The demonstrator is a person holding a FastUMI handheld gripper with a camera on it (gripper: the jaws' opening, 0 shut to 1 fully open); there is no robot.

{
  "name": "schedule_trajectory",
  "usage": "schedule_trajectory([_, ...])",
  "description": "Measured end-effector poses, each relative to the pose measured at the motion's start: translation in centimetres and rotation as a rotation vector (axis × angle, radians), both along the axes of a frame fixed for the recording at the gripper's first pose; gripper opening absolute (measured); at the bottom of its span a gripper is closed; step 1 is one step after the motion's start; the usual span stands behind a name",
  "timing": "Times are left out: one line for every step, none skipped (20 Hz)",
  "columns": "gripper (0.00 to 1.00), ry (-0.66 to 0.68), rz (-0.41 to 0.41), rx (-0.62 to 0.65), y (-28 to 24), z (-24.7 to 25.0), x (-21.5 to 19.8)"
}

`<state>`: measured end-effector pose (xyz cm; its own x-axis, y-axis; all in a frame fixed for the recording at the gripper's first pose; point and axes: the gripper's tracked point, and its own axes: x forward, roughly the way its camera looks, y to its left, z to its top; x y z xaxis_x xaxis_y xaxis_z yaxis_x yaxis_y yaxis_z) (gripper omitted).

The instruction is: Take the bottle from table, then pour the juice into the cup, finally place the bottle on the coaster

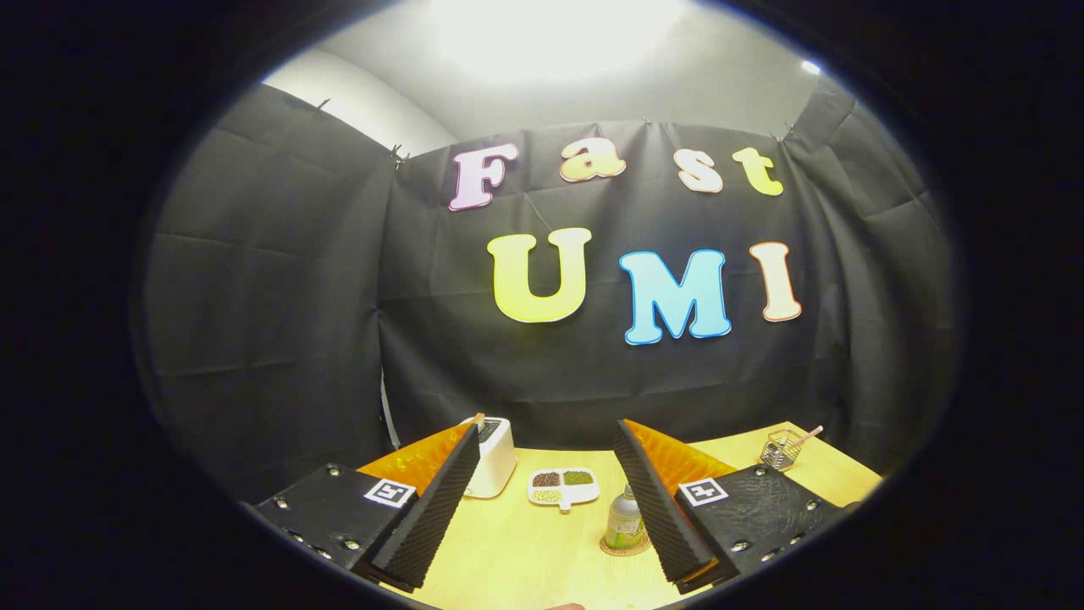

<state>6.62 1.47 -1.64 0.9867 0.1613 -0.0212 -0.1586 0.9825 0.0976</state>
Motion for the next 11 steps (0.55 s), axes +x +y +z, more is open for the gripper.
schedule_trajectory([0.98,-0.001,-0.006,0.005,-0.4,0.5,-0.5])
schedule_trajectory([0.98,-0.003,-0.008,0.011,-0.6,0.8,-0.9])
schedule_trajectory([0.98,-0.005,-0.017,0.015,-1.1,1.0,-1.3])
schedule_trajectory([0.98,-0.002,-0.026,0.015,-1.6,1.1,-1.5])
schedule_trajectory([0.98,0.003,-0.038,0.011,-2.2,1.2,-1.7])
schedule_trajectory([0.98,0.002,-0.048,0.011,-2.7,1.3,-1.9])
schedule_trajectory([0.98,0.001,-0.052,0.012,-3.0,1.4,-2.0])
schedule_trajectory([0.98,-0.002,-0.053,0.013,-3.2,1.6,-2.2])
schedule_trajectory([0.98,0.000,-0.058,0.013,-3.5,1.5,-2.3])
schedule_trajectory([0.98,0.005,-0.063,0.012,-3.8,1.4,-2.4])
schedule_trajectory([0.98,0.007,-0.065,0.011,-4.0,1.3,-2.6])
